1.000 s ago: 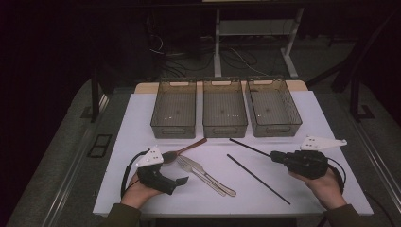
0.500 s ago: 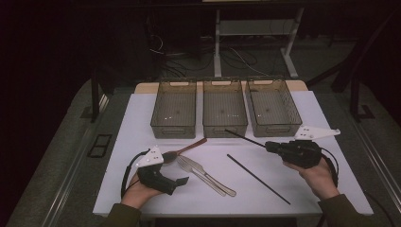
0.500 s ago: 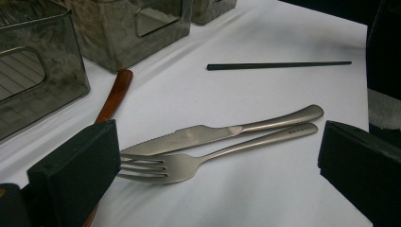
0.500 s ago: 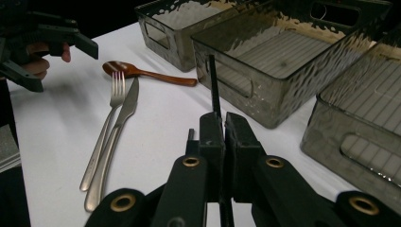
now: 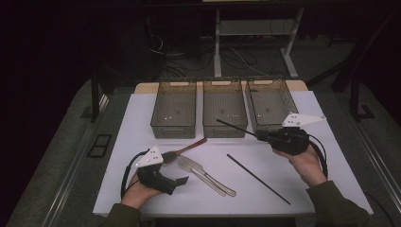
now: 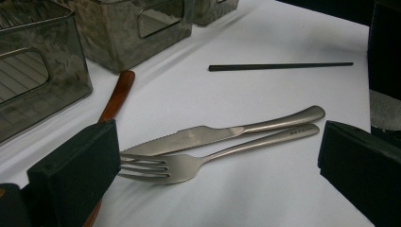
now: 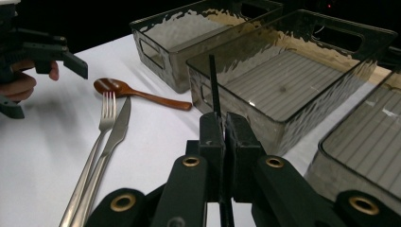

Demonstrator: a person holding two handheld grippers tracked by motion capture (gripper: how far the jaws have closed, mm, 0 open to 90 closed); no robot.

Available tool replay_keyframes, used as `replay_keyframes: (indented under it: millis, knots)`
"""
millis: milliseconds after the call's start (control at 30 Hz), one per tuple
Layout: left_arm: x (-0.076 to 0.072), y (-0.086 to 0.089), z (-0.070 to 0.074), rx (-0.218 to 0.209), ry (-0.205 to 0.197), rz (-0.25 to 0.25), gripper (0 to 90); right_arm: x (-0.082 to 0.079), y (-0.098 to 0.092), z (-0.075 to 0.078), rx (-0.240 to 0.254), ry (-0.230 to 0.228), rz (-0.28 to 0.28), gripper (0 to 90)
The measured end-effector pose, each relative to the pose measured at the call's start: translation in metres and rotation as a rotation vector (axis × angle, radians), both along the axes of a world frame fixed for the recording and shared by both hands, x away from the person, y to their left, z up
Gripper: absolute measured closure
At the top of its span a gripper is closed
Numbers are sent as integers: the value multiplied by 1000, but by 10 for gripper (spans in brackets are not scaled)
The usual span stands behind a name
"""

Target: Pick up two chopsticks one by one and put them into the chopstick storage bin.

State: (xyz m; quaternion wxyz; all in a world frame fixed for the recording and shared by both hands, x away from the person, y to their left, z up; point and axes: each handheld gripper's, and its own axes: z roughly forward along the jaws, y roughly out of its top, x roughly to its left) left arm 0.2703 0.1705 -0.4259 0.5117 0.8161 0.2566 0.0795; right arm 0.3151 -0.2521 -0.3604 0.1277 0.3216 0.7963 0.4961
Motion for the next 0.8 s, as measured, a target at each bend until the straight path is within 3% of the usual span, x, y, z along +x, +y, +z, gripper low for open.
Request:
replay_keyframes:
  millis: [600, 800]
  knots:
    - [1, 0, 1, -3, -7, -1, 0, 27, 31, 16, 14, -24, 18, 851]
    - [0, -1, 1, -6, -5, -2, 0, 41, 53, 27, 7, -44, 19, 851]
